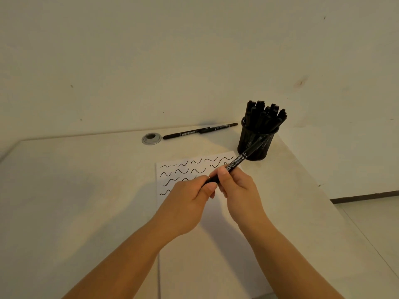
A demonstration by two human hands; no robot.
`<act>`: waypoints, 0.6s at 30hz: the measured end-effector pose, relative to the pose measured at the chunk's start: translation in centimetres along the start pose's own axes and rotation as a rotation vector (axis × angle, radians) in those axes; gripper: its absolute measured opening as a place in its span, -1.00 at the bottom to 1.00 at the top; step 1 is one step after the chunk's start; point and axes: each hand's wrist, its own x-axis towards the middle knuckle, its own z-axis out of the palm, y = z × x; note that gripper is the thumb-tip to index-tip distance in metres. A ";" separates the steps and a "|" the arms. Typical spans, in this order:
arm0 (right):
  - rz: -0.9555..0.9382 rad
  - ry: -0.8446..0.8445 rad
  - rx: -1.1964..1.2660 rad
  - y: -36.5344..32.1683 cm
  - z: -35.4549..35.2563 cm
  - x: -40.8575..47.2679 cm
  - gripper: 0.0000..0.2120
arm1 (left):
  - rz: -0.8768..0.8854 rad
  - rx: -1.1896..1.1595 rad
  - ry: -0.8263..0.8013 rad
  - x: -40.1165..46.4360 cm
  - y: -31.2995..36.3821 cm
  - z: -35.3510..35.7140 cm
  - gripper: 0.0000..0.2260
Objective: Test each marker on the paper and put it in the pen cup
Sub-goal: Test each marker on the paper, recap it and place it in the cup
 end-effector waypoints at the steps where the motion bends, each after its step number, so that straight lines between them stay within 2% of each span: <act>1: 0.039 0.028 0.016 0.1 0.4 -0.1 -0.72 | 0.011 0.042 0.026 -0.1 0.1 0.0 -0.76; 3: 0.128 0.160 0.081 0.5 0.3 0.4 -0.71 | 0.043 0.177 0.051 -0.5 -0.1 0.1 -0.79; 5: 0.202 0.395 0.148 0.5 -1.9 1.8 -0.70 | 0.037 0.305 0.067 -1.2 -1.0 0.0 -0.76; 7: 0.170 0.521 0.154 0.5 -5.0 3.0 -0.72 | -0.011 0.331 0.095 -1.8 -2.3 -0.7 -0.75; 10: 0.088 0.412 -0.037 1.5 -7.4 3.5 -0.84 | -0.042 0.255 0.087 -1.8 -3.4 -1.5 -0.79; 12: 0.063 0.290 -0.051 1.9 -6.9 3.6 -0.88 | -0.028 0.212 0.052 -1.2 -3.6 -1.2 -0.80; 16: 0.055 0.024 -0.041 3.0 -4.3 3.9 -0.84 | 0.064 0.385 -0.017 0.0 -3.8 0.7 -0.69; 18: 0.045 0.066 -0.027 3.8 -3.8 3.8 -0.86 | 0.101 0.465 -0.010 0.2 -3.8 1.1 -0.58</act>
